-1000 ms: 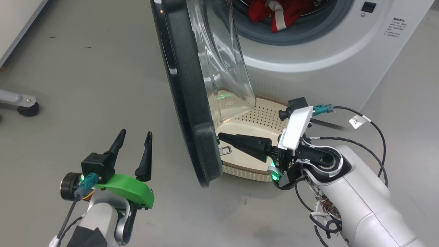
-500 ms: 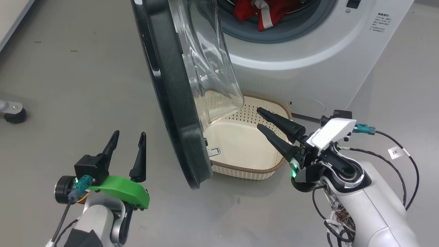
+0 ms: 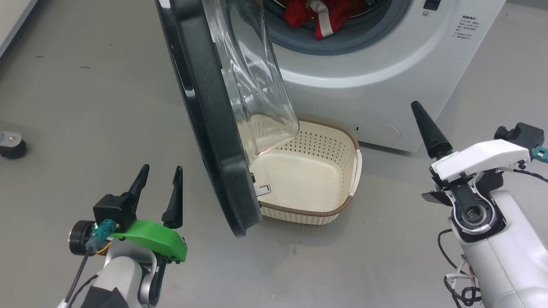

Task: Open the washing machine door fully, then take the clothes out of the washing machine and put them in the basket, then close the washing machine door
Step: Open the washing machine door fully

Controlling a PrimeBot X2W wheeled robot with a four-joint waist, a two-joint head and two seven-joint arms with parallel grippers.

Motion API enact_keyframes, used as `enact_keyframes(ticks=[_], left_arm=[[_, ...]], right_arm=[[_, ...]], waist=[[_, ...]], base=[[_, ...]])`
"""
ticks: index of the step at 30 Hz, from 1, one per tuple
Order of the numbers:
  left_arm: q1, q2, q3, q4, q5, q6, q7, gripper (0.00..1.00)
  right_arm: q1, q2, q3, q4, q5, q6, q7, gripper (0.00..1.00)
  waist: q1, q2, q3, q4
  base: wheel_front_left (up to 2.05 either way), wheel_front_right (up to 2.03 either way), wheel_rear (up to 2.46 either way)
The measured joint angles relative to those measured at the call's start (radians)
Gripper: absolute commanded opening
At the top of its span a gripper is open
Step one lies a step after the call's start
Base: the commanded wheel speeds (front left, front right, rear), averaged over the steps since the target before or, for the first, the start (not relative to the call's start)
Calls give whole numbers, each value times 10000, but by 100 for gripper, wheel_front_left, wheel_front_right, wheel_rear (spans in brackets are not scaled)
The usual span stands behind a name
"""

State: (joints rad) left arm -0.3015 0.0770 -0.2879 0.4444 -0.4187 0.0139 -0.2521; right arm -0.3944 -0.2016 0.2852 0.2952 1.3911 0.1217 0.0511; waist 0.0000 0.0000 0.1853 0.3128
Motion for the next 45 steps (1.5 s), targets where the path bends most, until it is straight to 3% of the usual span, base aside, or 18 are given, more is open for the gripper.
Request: enact_keyframes(ticks=[5, 12, 15, 19, 26, 33, 45], left_arm=[[5, -2, -6, 2, 0, 0, 0, 100], [64, -4, -35, 31, 0, 0, 0, 100], [127, -4, -38, 48, 0, 0, 0, 100], [152, 0, -36, 59, 0, 0, 0, 100], [153, 2, -35, 56, 0, 0, 0, 100], [161, 2, -31, 54, 0, 2, 0, 100], [190, 2, -31, 48, -25, 54, 0, 100]], right_arm=[[163, -209, 236, -234, -1469, 0, -1457, 100], [191, -978, 782, -15, -4293, 2, -3402, 100], [190, -1198, 1014, 58, -5480, -84, -3365, 100], [188, -1306, 1143, 81, -6786, -587, -3204, 100], [202, -1183, 978, 4, -7935, -1164, -3116, 100], [681, -763, 809, -56, -8560, -1521, -3116, 100], [1057, -318, 591, 8, -9175, -1684, -3116, 100]], waist=[[0, 0, -42, 2], [0, 0, -141, 13], [0, 0, -185, 15], [0, 0, -210, 13], [0, 0, -219, 14], [0, 0, -213, 10], [0, 0, -189, -3]], base=[[0, 0, 0], [0, 0, 0], [0, 0, 0], [0, 0, 0], [0, 0, 0], [0, 0, 0], [0, 0, 0]])
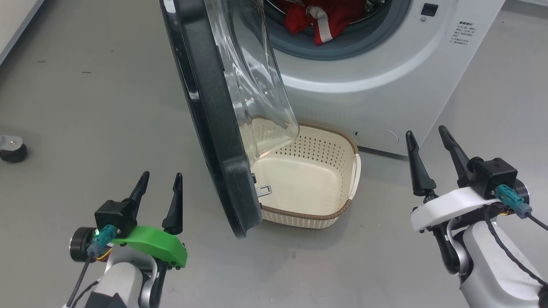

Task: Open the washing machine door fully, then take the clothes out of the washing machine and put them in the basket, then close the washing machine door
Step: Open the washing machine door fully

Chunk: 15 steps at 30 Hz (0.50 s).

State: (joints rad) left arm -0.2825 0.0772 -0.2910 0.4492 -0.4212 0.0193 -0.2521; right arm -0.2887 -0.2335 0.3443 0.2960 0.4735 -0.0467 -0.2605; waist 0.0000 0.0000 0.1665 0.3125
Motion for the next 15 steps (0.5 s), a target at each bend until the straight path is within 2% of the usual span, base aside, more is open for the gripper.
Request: enact_keyframes(ticks=[15], left_arm=[[11, -2, 0, -6, 0, 21, 0, 100]], right_arm=[[210, 299, -355, 178, -458, 0, 0, 100]], waist=[[0, 0, 37, 32]], base=[[0, 0, 0]])
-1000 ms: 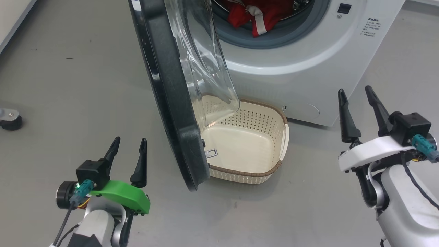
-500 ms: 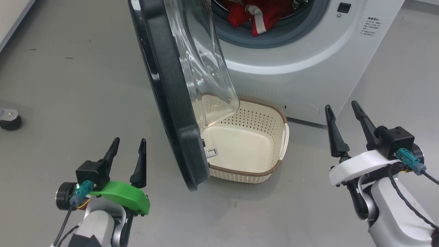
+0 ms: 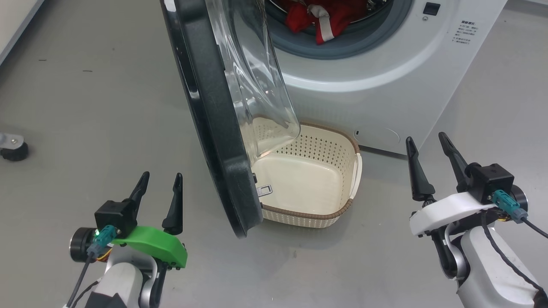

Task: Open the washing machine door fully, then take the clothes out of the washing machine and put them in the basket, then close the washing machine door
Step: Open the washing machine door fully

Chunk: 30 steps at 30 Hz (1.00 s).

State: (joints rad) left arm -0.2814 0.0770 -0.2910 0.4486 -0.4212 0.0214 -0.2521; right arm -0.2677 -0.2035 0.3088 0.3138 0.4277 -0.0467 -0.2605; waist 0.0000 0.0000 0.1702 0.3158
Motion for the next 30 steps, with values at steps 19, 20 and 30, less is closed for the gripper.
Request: enact_keyframes(ticks=[19, 20, 30], left_arm=[[0, 0, 186, -464, 2, 8, 0, 0], [-1, 0, 288, -642, 2, 8, 0, 0], [-281, 33, 1296, -3214, 349, 88, -4, 0]], right_arm=[[104, 224, -395, 171, -456, 188, 0, 100], [105, 236, -420, 173, -491, 190, 0, 100], [109, 374, -673, 217, -621, 295, 0, 100]], waist=[[0, 0, -22, 72], [0, 0, -23, 79], [0, 0, -24, 156]], base=[[0, 0, 0], [0, 0, 0], [0, 0, 0]])
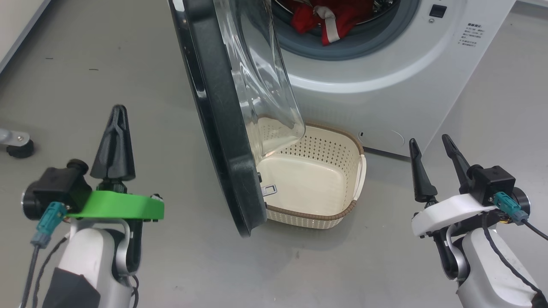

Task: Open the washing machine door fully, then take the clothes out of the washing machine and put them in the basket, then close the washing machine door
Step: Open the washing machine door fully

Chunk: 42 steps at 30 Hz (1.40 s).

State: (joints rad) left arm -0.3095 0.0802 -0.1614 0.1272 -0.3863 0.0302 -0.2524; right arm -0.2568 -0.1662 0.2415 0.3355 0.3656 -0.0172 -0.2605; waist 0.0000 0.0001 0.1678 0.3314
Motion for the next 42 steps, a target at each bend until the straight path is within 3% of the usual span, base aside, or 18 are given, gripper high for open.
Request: enact_keyframes(ticks=[11, 18, 22, 28, 35, 42], left_arm=[[-286, -19, 6, -2775, 719, -184, -54, 0], [-263, -46, -761, -3935, 894, -637, -56, 0], [74, -56, -1638, -4088, 886, -1055, -56, 0], [577, -38, -2742, -4337, 621, -1319, 474, 0], [1198, 127, -3929, -4414, 40, -1425, 1590, 0], [1824, 462, -4320, -3860, -368, -1425, 2708, 0]], right_arm=[[9, 140, -148, 50, -138, 161, 0, 100], [41, 261, -151, 102, -274, 255, 0, 100], [54, 349, -165, 117, -351, 299, 0, 100], [118, 391, -238, 176, -458, 370, 0, 100], [213, 502, -314, 230, -514, 430, 0, 100], [226, 604, -362, 263, -566, 508, 0, 100]], waist=[[0, 0, -90, 44], [0, -1, -165, 32], [0, 0, -214, 9], [0, 0, -289, -43], [0, 0, -340, -118], [0, 0, -295, -192]], base=[[0, 0, 0], [0, 0, 0], [0, 0, 0], [0, 0, 0], [0, 0, 0], [0, 0, 0]])
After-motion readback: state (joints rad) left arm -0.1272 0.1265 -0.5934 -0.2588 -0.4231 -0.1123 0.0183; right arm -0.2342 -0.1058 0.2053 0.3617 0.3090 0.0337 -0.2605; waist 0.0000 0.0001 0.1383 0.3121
